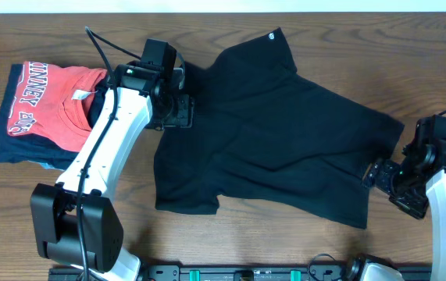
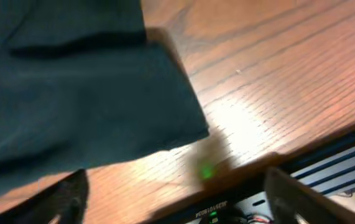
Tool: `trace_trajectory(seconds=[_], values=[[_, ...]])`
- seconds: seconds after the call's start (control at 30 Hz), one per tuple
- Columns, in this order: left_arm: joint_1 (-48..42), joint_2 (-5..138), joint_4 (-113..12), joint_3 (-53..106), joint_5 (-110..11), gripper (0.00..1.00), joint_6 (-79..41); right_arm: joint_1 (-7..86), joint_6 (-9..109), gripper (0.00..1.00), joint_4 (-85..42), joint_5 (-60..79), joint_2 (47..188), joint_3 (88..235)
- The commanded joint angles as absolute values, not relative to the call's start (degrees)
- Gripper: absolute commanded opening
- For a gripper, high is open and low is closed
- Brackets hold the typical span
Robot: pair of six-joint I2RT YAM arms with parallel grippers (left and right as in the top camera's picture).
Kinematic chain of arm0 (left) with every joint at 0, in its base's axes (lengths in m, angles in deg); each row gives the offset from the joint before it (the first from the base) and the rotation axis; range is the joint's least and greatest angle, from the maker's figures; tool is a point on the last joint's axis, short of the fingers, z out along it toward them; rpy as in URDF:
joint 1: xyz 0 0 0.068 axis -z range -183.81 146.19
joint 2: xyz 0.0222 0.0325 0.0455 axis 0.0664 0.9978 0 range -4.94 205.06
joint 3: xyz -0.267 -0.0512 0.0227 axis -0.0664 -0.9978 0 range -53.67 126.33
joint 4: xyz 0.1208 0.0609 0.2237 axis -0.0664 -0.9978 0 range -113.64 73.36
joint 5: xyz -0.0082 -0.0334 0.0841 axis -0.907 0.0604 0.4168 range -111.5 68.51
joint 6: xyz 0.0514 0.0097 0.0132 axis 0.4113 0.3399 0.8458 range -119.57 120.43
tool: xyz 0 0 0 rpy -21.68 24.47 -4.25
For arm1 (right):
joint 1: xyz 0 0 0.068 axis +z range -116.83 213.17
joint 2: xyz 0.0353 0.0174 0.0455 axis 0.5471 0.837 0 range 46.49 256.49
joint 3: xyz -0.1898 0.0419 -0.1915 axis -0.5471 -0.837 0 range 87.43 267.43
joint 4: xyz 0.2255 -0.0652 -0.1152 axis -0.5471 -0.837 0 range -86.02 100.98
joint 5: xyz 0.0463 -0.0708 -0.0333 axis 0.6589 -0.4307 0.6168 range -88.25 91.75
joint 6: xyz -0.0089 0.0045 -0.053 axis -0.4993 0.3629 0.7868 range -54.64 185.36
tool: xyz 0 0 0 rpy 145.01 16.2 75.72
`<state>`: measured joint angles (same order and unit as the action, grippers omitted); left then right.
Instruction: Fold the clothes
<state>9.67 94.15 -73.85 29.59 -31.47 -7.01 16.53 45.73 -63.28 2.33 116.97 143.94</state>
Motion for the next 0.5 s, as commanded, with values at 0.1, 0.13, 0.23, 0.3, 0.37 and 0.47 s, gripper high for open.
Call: trace_trajectory(seconds=[0.1,0.13,0.23,0.3,0.37,0.47], values=[[9.8,93.5,-79.3,29.7,-31.4,0.66,-6.7,16.2,43.5,0.95,-56.0,3.0,116.6,144.5],[9.9,93.5,-80.7,29.2,-31.6,0.65,-6.8,16.3,44.8,0.95,-53.9,4.8,116.6,144.5],[10.7,93.5,-82.0,25.9,-32.9,0.65,-7.2,16.3,48.6,0.93,-49.3,11.4,116.6,144.5],[11.6,93.5,-80.4,22.1,-34.5,0.65,-7.4,16.3,48.7,0.91,-47.2,14.2,116.6,144.5],[12.3,93.5,-77.3,17.9,-34.8,0.56,-8.5,16.3,48.7,0.89,-45.7,15.1,116.6,144.5],[12.6,93.5,-70.9,11.4,-34.7,0.32,-11.3,16.2,48.7,0.84,-44.9,15.7,116.6,144.5]])
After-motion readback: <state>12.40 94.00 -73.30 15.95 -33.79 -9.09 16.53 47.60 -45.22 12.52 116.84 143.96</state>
